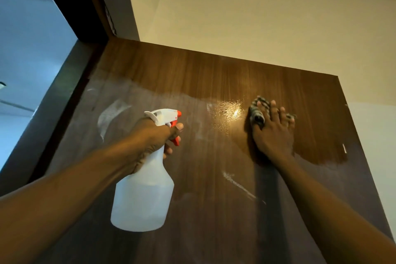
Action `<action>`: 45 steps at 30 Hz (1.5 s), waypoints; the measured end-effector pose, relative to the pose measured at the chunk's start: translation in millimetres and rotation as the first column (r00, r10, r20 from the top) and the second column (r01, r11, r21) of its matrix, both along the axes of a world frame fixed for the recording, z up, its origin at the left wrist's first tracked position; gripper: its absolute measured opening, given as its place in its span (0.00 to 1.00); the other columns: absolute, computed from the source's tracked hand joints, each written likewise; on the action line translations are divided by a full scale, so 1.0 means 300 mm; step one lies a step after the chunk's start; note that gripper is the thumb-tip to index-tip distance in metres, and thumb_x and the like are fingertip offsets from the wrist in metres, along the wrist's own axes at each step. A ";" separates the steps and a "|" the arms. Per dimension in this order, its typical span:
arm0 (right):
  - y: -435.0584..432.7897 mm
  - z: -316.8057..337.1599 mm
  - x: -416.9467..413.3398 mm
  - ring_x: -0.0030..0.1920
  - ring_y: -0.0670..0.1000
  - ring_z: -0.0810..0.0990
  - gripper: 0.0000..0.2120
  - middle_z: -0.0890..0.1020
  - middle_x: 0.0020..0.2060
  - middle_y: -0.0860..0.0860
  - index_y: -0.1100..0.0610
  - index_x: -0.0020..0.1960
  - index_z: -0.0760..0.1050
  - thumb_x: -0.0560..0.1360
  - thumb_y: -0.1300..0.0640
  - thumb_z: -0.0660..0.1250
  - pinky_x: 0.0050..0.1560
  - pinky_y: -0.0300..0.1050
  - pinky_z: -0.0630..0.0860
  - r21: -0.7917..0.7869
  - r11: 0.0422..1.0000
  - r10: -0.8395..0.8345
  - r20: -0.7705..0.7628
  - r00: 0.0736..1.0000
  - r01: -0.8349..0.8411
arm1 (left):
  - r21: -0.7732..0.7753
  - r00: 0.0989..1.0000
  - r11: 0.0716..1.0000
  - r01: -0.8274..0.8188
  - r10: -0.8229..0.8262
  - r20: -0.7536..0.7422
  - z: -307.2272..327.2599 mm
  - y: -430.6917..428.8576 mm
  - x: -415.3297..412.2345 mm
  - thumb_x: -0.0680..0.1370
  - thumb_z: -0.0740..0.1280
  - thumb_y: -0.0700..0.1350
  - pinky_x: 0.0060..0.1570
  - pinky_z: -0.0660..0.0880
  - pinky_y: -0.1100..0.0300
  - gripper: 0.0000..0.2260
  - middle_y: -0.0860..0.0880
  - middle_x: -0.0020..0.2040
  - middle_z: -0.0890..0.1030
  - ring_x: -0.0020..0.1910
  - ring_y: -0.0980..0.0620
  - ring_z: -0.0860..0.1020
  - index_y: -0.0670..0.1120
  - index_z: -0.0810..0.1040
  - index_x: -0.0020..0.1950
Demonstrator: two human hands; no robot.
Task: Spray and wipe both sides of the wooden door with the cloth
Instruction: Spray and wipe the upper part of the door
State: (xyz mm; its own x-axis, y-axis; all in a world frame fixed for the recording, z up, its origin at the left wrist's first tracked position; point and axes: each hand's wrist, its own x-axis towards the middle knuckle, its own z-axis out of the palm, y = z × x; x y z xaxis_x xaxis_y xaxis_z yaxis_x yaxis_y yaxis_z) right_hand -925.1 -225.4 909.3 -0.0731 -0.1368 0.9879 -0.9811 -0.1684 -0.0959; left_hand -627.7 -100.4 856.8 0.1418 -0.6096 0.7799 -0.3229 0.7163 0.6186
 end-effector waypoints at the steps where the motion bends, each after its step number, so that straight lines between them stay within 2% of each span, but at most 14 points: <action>1: -0.002 0.041 0.059 0.79 0.57 0.45 0.31 0.47 0.80 0.51 0.42 0.79 0.43 0.79 0.37 0.44 0.76 0.63 0.44 -0.015 1.000 0.014 -0.026 1.000 -0.015 | 0.000 1.000 1.000 -0.001 0.001 0.000 -0.001 0.009 0.015 0.75 0.67 0.53 0.32 0.74 0.60 0.14 0.41 0.46 0.82 0.33 0.47 0.77 0.45 0.76 0.55; 6: 0.025 0.018 0.369 0.79 0.54 0.42 0.31 0.44 0.80 0.49 0.43 0.79 0.42 0.81 0.39 0.50 0.77 0.59 0.39 -0.010 1.000 0.021 -0.332 0.943 -0.025 | -0.005 0.999 0.999 -0.042 0.042 -0.004 0.002 0.033 0.073 0.75 0.66 0.54 0.34 0.76 0.58 0.13 0.42 0.46 0.82 0.35 0.47 0.78 0.44 0.77 0.51; 10: 0.026 -0.186 0.299 0.79 0.51 0.41 0.30 0.43 0.79 0.46 0.39 0.78 0.41 0.80 0.39 0.47 0.77 0.56 0.38 0.005 0.999 0.047 -0.519 0.853 -0.051 | 0.007 0.996 0.996 -0.087 0.088 -0.018 -0.017 0.040 0.099 0.75 0.66 0.55 0.32 0.75 0.60 0.10 0.45 0.45 0.83 0.34 0.48 0.78 0.48 0.76 0.44; 13: 0.004 -0.227 0.166 0.79 0.53 0.49 0.32 0.51 0.79 0.48 0.40 0.78 0.42 0.79 0.39 0.50 0.77 0.58 0.46 -0.043 0.999 -0.040 -0.402 0.915 0.024 | 0.013 0.994 0.995 -0.100 0.100 -0.033 -0.033 0.049 0.118 0.74 0.68 0.54 0.30 0.75 0.60 0.13 0.44 0.45 0.83 0.34 0.47 0.79 0.45 0.78 0.48; 17: 0.018 -0.050 0.233 0.79 0.56 0.49 0.30 0.51 0.80 0.51 0.42 0.79 0.42 0.79 0.38 0.44 0.77 0.61 0.46 -0.031 1.000 -0.005 -0.201 0.980 -0.001 | -0.017 0.995 0.995 -0.094 0.093 -0.028 -0.047 0.066 0.147 0.75 0.67 0.52 0.31 0.76 0.60 0.10 0.44 0.44 0.83 0.32 0.47 0.78 0.47 0.77 0.50; 22: 0.028 0.075 0.538 0.79 0.55 0.45 0.30 0.48 0.80 0.50 0.43 0.79 0.45 0.80 0.39 0.49 0.77 0.60 0.41 -0.031 0.996 0.066 -0.289 0.955 -0.078 | -0.012 0.994 0.995 -0.102 0.102 -0.031 -0.035 0.068 0.171 0.75 0.67 0.52 0.35 0.77 0.57 0.08 0.44 0.45 0.83 0.34 0.46 0.79 0.48 0.76 0.44; 25: 0.025 -0.041 0.588 0.79 0.54 0.46 0.31 0.48 0.80 0.49 0.42 0.79 0.43 0.81 0.39 0.52 0.77 0.57 0.42 -0.041 0.997 0.042 -0.452 0.891 -0.068 | -0.016 0.995 0.995 -0.095 0.094 -0.031 -0.017 0.072 0.196 0.75 0.67 0.53 0.37 0.77 0.55 0.08 0.44 0.45 0.83 0.36 0.46 0.79 0.50 0.76 0.44; 28: 0.014 -0.197 0.475 0.79 0.53 0.51 0.30 0.53 0.79 0.48 0.41 0.79 0.50 0.79 0.41 0.51 0.77 0.57 0.47 -0.046 0.997 0.036 -0.496 0.868 -0.068 | -0.016 0.998 0.998 -0.063 0.063 -0.023 -0.019 0.074 0.233 0.75 0.67 0.53 0.35 0.76 0.57 0.08 0.44 0.45 0.83 0.35 0.47 0.78 0.50 0.75 0.44; 31: 0.019 -0.220 0.379 0.78 0.56 0.57 0.32 0.59 0.78 0.51 0.43 0.78 0.50 0.76 0.41 0.50 0.76 0.58 0.51 -0.052 0.998 0.017 -0.314 0.949 -0.036 | 0.001 0.998 0.998 -0.057 0.057 -0.033 -0.034 0.060 0.296 0.73 0.69 0.54 0.31 0.73 0.60 0.14 0.43 0.45 0.82 0.34 0.49 0.77 0.46 0.76 0.52; 33: 0.031 -0.146 0.392 0.78 0.57 0.56 0.33 0.58 0.78 0.51 0.44 0.79 0.48 0.76 0.40 0.47 0.77 0.58 0.50 -0.041 0.999 -0.001 -0.134 0.991 -0.004 | 0.003 0.995 0.997 -0.077 0.077 -0.059 -0.039 0.048 0.343 0.72 0.70 0.52 0.30 0.70 0.62 0.17 0.44 0.42 0.80 0.34 0.51 0.75 0.45 0.75 0.56; 35: 0.053 -0.050 0.477 0.78 0.57 0.52 0.31 0.54 0.79 0.52 0.43 0.80 0.47 0.78 0.39 0.45 0.77 0.61 0.48 -0.046 0.999 0.016 -0.066 0.998 -0.019 | -0.010 0.992 0.993 -0.118 0.117 -0.049 -0.036 0.048 0.398 0.72 0.71 0.52 0.30 0.69 0.62 0.18 0.45 0.41 0.78 0.36 0.52 0.74 0.44 0.74 0.57; 37: 0.062 0.041 0.618 0.79 0.56 0.48 0.30 0.50 0.80 0.51 0.43 0.80 0.46 0.80 0.38 0.46 0.77 0.61 0.45 -0.046 0.996 0.066 -0.100 0.993 -0.071 | -0.041 0.992 0.991 -0.124 0.122 -0.033 -0.022 0.045 0.463 0.72 0.70 0.53 0.32 0.72 0.61 0.18 0.44 0.44 0.80 0.37 0.50 0.75 0.45 0.74 0.57; 40: 0.057 0.094 0.871 0.79 0.55 0.48 0.30 0.50 0.80 0.50 0.43 0.79 0.48 0.80 0.37 0.50 0.77 0.60 0.44 -0.067 0.995 0.062 -0.226 0.972 -0.079 | -0.041 0.991 0.990 -0.134 0.133 -0.027 -0.003 0.046 0.569 0.73 0.69 0.55 0.35 0.76 0.58 0.17 0.43 0.44 0.82 0.33 0.49 0.77 0.46 0.75 0.56; 45: 0.061 -0.125 0.987 0.79 0.53 0.50 0.30 0.53 0.79 0.48 0.43 0.79 0.49 0.79 0.40 0.51 0.77 0.55 0.46 -0.098 0.992 0.017 -0.513 0.858 -0.078 | -0.018 0.989 0.990 -0.138 0.136 -0.065 -0.007 0.052 0.679 0.74 0.68 0.54 0.34 0.76 0.59 0.09 0.45 0.41 0.81 0.31 0.49 0.76 0.50 0.73 0.49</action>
State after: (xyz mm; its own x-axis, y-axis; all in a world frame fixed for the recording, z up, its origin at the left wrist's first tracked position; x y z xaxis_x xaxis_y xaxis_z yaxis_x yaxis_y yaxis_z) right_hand -628.9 -207.1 871.9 0.4488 -0.0146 0.8935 -0.8776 -0.1958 0.4376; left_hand -424.1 -84.8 854.8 0.2722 -0.5636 0.7799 -0.3797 0.6819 0.6252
